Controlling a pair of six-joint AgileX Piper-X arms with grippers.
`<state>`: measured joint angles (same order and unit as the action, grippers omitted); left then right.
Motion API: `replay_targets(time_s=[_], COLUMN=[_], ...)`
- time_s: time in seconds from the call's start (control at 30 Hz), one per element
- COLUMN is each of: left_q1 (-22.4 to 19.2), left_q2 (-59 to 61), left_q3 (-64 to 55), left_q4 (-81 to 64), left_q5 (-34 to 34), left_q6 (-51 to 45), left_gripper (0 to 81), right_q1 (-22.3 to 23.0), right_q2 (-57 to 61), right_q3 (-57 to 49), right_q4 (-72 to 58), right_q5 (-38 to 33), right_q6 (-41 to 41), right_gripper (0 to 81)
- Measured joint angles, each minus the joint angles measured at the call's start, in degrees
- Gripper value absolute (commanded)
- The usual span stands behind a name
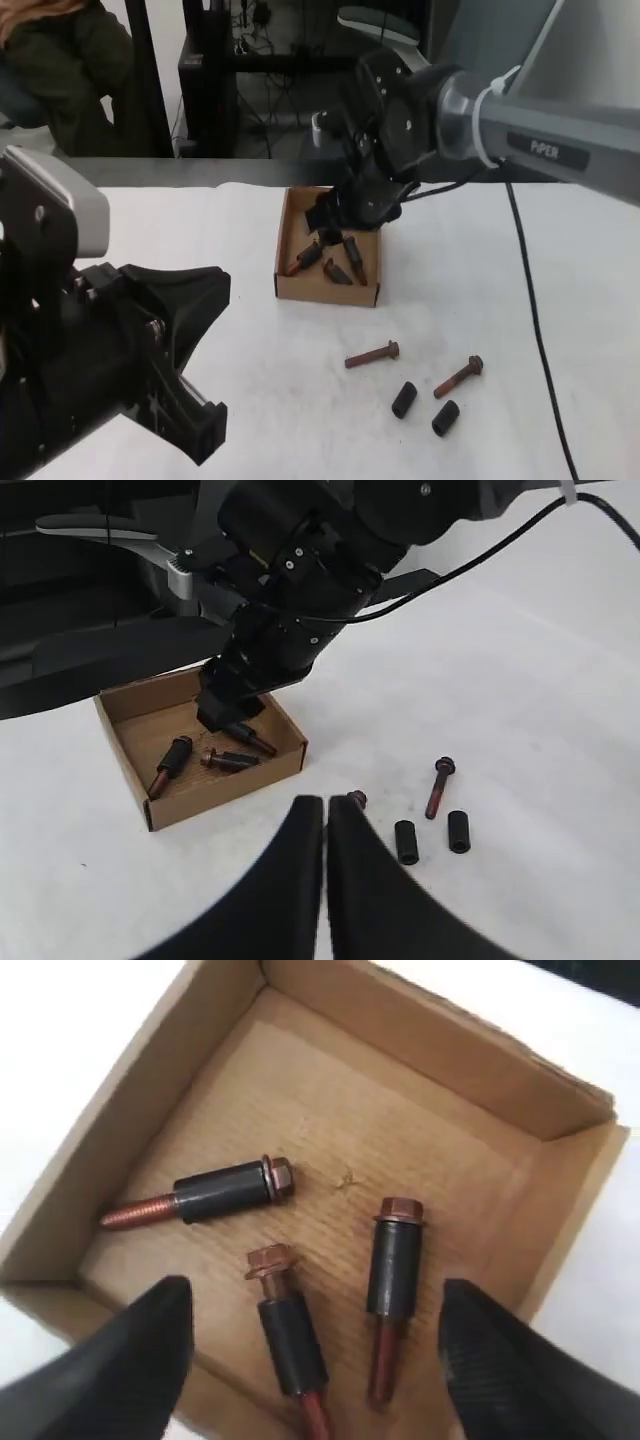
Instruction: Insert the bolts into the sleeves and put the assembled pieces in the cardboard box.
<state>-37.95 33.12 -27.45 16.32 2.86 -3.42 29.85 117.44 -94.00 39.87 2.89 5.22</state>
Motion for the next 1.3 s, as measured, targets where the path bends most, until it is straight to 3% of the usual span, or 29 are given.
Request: replay_targets(time_s=[0.43,0.5,0.6,0.67,0.77,0.83,1.0,1.3], left_q1=[0.0,0.0,0.0,0.0,0.0,0.0,0.0,-4.0], left_q2=[0.0,0.1,1.4,4.4,11.0,17.3,33.4,55.5], left_q3=[0.0,0.0,0.0,0.0,-0.5,-1.5,-9.3,-29.9], left_q4=[0.0,-0.2,-0.4,-0.7,-1.5,-2.7,-4.5,0.0], left_q5=[3.4,3.7,3.7,5.2,8.9,10.0,13.2,15.3], left_q6=[3.4,4.4,4.5,4.1,3.9,3.8,4.6,11.1], left_gripper=[1.7,1.7,1.7,16.1,50.3,60.8,49.8,49.3], right_q1=[2.0,3.7,7.8,10.8,12.6,12.6,12.5,12.5], right_q2=[-21.7,-24.9,-30.3,-35.7,-45.6,-51.8,-63.2,-74.3], right_q3=[0.3,3.1,9.7,15.2,22.9,26.1,31.2,35.0], right_q4=[15.6,15.7,12.2,7.7,2.9,1.9,4.2,9.0], right_q5=[8.6,11.9,15.5,16.5,16.5,16.0,13.4,14.6], right_q6=[10.9,11.5,11.6,12.3,14.7,15.4,15.8,15.8], right_gripper=[65.7,58.2,38.6,31.5,34.7,38.4,41.3,41.3])
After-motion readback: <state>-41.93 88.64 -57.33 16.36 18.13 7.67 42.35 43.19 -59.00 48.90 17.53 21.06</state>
